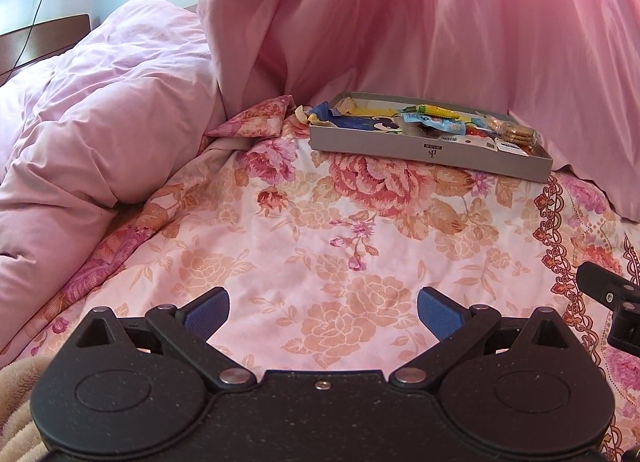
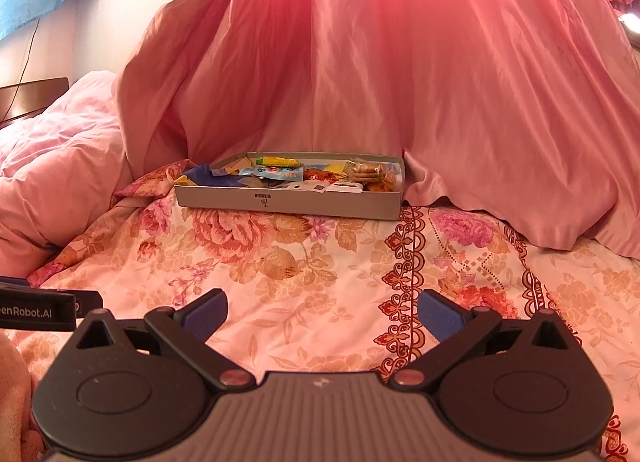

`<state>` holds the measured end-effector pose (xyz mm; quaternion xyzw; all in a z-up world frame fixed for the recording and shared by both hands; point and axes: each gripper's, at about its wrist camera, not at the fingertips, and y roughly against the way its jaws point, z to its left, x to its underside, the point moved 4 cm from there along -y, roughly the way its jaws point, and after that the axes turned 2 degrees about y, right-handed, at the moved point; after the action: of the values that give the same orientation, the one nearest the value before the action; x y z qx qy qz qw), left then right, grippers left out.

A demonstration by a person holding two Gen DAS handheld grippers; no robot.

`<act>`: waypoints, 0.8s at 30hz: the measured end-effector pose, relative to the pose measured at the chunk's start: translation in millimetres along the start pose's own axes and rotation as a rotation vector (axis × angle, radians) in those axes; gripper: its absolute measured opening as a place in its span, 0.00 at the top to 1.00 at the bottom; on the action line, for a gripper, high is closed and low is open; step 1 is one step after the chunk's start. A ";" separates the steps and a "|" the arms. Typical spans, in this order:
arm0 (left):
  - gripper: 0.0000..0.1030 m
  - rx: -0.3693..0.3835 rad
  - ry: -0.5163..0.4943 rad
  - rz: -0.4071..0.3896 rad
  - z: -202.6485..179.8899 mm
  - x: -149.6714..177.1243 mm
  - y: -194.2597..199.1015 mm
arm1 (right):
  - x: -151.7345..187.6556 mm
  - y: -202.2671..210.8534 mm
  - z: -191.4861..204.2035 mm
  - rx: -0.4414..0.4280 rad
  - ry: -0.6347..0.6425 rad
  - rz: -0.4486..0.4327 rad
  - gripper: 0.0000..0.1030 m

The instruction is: Organize snacks

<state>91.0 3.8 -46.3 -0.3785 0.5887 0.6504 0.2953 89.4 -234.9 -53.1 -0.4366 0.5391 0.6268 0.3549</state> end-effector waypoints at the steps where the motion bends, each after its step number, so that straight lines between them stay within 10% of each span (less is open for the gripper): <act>1: 0.03 0.000 -0.001 0.000 -0.1 0.1 -0.1 | 0.0 0.0 -0.2 0.000 0.000 0.000 0.00; 24: 0.03 -0.001 -0.001 -0.001 -0.1 0.4 0.2 | 1.2 -1.6 0.9 0.001 -0.001 0.004 0.00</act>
<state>90.6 3.6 -46.5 -0.3785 0.5881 0.6506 0.2958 90.3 -233.7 -54.8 -0.4350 0.5400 0.6275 0.3541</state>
